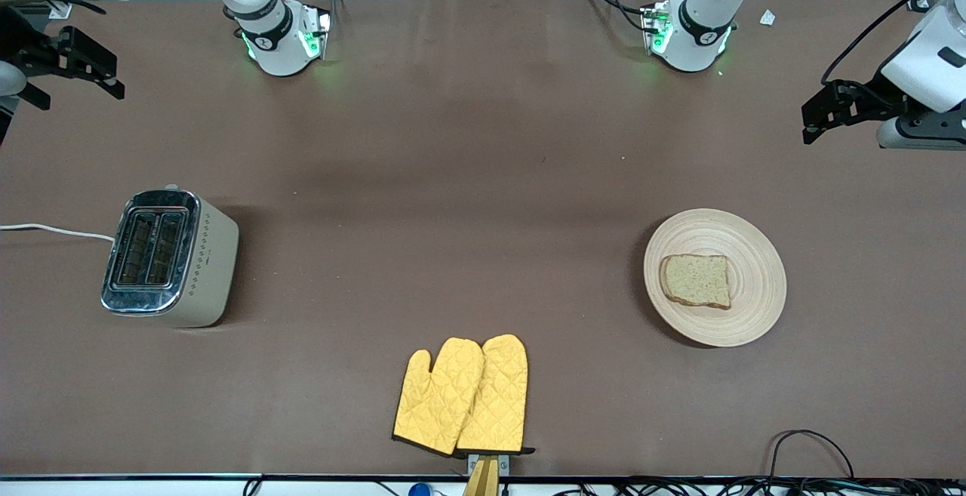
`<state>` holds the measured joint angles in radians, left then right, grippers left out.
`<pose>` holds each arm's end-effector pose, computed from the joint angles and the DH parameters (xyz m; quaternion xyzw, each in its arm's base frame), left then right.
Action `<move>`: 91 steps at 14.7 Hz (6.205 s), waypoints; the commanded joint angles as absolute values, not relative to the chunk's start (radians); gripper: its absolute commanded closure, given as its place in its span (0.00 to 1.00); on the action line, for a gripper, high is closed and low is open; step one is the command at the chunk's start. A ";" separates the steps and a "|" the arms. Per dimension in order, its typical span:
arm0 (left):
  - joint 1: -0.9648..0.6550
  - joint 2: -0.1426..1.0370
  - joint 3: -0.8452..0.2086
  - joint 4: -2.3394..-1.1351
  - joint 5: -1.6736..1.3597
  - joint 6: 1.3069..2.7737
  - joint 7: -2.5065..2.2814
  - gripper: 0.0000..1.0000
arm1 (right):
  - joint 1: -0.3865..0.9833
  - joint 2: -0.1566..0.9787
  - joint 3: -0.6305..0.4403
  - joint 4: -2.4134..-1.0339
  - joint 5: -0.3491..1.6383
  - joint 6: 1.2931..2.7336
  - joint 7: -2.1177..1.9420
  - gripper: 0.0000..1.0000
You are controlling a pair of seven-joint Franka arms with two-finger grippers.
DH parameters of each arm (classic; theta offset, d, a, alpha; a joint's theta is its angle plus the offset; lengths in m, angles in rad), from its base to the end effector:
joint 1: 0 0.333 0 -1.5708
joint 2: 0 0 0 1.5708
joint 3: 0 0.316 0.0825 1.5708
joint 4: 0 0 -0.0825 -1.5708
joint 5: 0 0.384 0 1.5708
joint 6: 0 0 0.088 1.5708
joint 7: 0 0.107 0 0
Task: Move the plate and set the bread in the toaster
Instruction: 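Move the left gripper down toward the rim of the wooden plate, then grip the rim of the wooden plate with the left gripper, then slide the plate toward the table middle while the right gripper reaches over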
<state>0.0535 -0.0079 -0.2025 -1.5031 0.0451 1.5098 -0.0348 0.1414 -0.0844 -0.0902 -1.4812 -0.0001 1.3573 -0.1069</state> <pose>0.5409 -0.0766 0.6552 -0.9982 0.0555 -0.0093 0.0225 0.5028 0.0232 0.6920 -0.9967 -0.0792 0.0198 0.0043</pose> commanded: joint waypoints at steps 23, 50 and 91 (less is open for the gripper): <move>0.511 0.596 -0.181 -1.427 -0.521 1.700 0.589 0.00 | 0.164 -0.124 -0.087 -1.511 -0.011 1.356 -0.083 0.00; 0.549 0.891 -0.183 -1.427 -0.612 1.827 0.899 0.55 | 0.167 -0.126 -0.089 -1.509 -0.011 1.348 -0.083 0.00; 0.095 0.864 -0.526 -1.649 -0.949 2.253 0.673 0.98 | 0.328 0.135 -0.009 -1.783 0.178 2.032 0.196 0.00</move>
